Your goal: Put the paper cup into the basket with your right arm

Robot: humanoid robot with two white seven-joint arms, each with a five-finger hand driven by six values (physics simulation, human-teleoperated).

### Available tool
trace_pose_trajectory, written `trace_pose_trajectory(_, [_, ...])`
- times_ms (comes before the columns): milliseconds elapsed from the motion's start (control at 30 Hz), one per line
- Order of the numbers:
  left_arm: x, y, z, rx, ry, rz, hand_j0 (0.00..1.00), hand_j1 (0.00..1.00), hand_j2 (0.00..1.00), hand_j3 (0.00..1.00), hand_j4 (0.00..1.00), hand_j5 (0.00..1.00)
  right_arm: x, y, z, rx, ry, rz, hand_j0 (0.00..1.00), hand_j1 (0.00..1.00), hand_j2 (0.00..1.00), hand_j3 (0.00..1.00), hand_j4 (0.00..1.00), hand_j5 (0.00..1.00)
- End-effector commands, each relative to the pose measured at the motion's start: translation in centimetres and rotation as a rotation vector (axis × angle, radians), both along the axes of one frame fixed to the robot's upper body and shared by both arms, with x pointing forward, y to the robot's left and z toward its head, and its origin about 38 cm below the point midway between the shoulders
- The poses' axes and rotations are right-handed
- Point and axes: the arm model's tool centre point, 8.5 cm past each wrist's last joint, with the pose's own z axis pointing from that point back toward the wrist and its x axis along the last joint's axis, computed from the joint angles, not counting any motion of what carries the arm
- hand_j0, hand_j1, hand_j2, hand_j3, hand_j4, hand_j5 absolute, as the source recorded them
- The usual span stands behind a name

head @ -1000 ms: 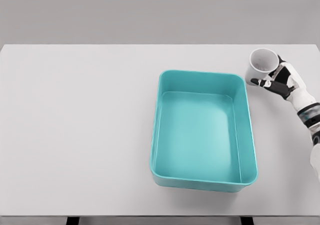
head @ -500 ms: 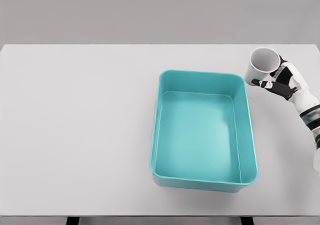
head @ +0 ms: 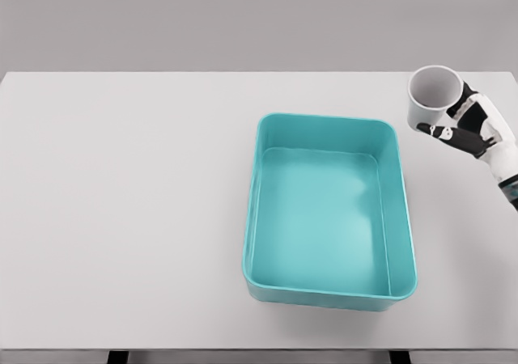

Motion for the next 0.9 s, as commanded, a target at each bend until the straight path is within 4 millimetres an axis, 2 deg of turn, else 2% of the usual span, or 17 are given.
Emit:
trace_pose_trajectory(0, [0.0, 0.0, 0.0, 0.0, 0.001, 0.0, 1.0, 1.0, 1.0, 1.0, 1.0, 1.0, 0.0, 0.1, 0.6, 0.003, -0.018, 0.005, 0.67, 0.67, 0.67, 0.67, 0.67, 0.67])
trace_pose_trajectory(67, [0.0, 0.0, 0.0, 0.0, -0.001, 0.0, 1.0, 1.0, 1.0, 1.0, 1.0, 1.0, -0.5, 1.0, 1.5, -0.004, -0.05, 0.034, 0.67, 0.67, 0.67, 0.67, 0.67, 0.67])
trace_pose_trajectory(300, [0.0, 0.0, 0.0, 0.0, 0.001, 0.0, 1.0, 1.0, 1.0, 1.0, 1.0, 1.0, -1.2, 1.7, 1.8, -0.011, -0.069, 0.055, 0.67, 0.67, 0.67, 0.67, 0.67, 0.67])
trace_pose_trajectory(400, [0.0, 0.0, 0.0, 0.0, 0.001, 0.0, 1.0, 1.0, 1.0, 1.0, 1.0, 1.0, -1.7, 2.7, 2.9, -0.023, -0.104, 0.085, 0.67, 0.67, 0.67, 0.67, 0.67, 0.67])
trace_pose_trajectory(867, [0.0, 0.0, 0.0, 0.0, -0.001, 0.0, 1.0, 1.0, 1.0, 1.0, 1.0, 1.0, -3.4, 5.0, 5.1, -0.055, -0.193, 0.154, 0.68, 0.68, 0.68, 0.68, 0.68, 0.68])
